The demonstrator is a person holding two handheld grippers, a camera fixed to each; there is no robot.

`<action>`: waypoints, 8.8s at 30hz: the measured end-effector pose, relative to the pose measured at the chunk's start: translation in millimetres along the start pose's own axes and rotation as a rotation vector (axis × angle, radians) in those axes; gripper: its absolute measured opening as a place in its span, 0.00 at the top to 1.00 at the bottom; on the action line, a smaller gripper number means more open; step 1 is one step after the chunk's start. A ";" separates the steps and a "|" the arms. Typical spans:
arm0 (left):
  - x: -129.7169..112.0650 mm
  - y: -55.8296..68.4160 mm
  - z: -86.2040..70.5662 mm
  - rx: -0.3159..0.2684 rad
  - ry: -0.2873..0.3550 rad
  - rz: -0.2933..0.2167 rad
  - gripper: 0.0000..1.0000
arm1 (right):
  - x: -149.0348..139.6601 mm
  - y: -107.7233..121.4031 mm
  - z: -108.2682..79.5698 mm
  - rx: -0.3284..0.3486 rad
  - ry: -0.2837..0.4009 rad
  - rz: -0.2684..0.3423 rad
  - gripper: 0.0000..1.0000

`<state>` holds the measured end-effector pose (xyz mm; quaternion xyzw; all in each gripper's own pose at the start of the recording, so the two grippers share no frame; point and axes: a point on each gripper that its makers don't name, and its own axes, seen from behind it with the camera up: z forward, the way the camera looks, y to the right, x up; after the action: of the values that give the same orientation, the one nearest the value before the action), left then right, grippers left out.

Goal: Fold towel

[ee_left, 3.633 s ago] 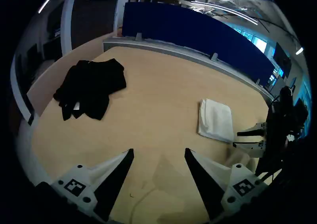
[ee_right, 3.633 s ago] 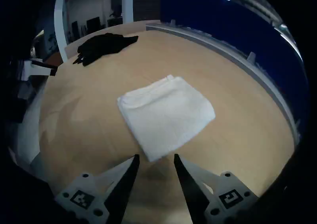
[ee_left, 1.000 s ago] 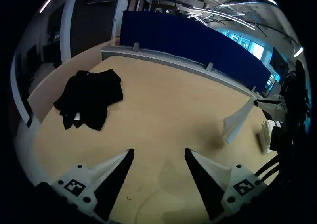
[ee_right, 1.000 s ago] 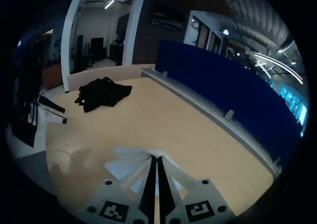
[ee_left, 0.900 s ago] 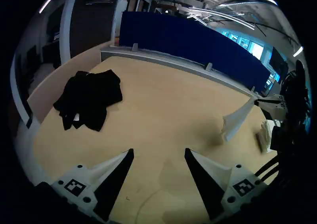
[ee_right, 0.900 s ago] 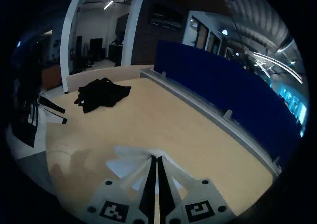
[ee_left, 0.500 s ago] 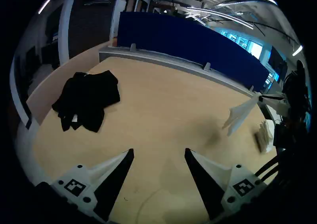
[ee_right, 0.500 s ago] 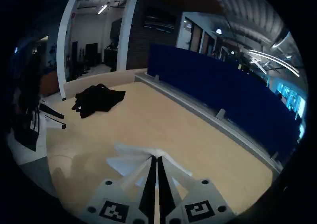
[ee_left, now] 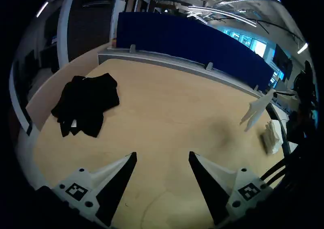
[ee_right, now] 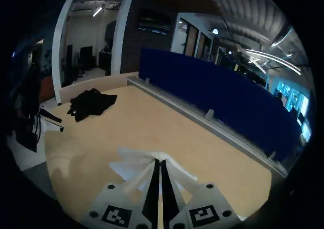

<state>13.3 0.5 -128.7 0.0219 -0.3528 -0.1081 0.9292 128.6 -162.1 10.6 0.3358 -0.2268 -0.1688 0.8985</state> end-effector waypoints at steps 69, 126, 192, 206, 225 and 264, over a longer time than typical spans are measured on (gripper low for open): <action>18.8 51.8 28.5 0.010 -0.033 0.095 0.05 | -73.3 249.1 -130.6 -0.252 -0.070 0.079 0.98; 11.4 55.5 13.4 0.004 -0.036 0.134 0.05 | -321.4 213.0 -196.7 -0.435 -0.372 0.494 0.98; 14.0 37.0 2.0 0.015 -0.012 0.111 0.05 | -261.5 184.3 -146.1 -0.454 -0.253 0.469 0.00; 20.9 35.2 1.7 0.011 0.009 0.109 0.05 | -223.6 188.9 -140.6 -0.494 -0.126 0.480 0.00; 80.0 49.6 0.3 -0.031 0.198 0.121 0.05 | -91.2 195.5 -193.7 -0.632 0.413 0.413 0.00; 204.6 63.9 -12.4 -0.079 0.601 0.155 0.05 | -15.9 117.2 -138.1 -0.714 0.395 0.329 0.00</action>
<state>182.3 18.1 2.7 -0.0103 -0.0584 -0.0393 0.9975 204.8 2.1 -7.1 -0.0106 -0.0288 -0.0237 0.9992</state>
